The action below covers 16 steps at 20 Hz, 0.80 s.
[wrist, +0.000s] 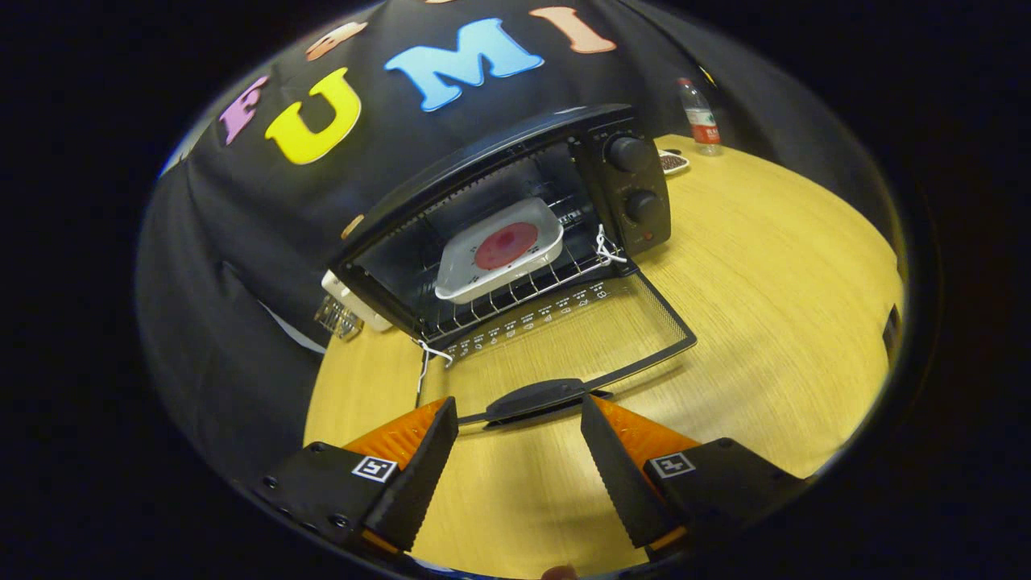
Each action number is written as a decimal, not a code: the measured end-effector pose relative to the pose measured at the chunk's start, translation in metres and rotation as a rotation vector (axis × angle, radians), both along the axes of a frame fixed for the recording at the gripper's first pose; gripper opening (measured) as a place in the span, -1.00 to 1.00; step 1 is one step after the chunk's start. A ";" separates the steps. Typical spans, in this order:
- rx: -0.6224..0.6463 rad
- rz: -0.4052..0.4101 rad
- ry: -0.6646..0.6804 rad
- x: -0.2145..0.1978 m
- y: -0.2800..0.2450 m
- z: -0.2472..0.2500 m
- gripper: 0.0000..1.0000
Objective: Open the toaster oven, put the food inside, and close the toaster oven door.
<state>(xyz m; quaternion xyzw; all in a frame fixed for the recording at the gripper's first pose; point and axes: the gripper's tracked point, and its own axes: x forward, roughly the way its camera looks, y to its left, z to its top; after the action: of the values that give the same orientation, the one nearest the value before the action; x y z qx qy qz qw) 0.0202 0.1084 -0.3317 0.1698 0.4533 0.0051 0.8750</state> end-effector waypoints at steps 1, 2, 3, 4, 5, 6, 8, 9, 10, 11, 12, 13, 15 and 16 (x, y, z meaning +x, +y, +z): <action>-0.037 0.030 0.014 -0.005 0.000 -0.008 0.95; -0.065 0.054 0.032 -0.010 0.000 -0.015 0.96; -0.087 0.071 0.051 -0.014 0.000 -0.022 0.96; -0.103 0.087 0.069 -0.017 0.002 -0.028 0.96; -0.115 0.102 0.085 -0.021 0.003 -0.033 0.96; -0.129 0.111 0.102 -0.023 0.003 -0.039 0.96; -0.152 0.115 0.125 -0.022 0.003 -0.050 0.96; -0.158 0.115 0.135 -0.022 0.003 -0.053 0.96; -0.165 0.119 0.135 -0.020 0.003 -0.055 0.96; -0.179 0.125 0.122 -0.014 0.003 -0.056 0.96; -0.192 0.135 0.122 -0.012 0.004 -0.058 0.96; -0.209 0.136 0.127 -0.010 0.002 -0.058 0.96; -0.234 0.130 0.121 -0.005 0.003 -0.060 0.96; -0.248 0.143 0.113 -0.004 0.004 -0.058 0.96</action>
<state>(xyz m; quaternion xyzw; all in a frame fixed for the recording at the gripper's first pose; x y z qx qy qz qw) 0.0165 0.1125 -0.3896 0.0279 0.5099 0.0019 0.8598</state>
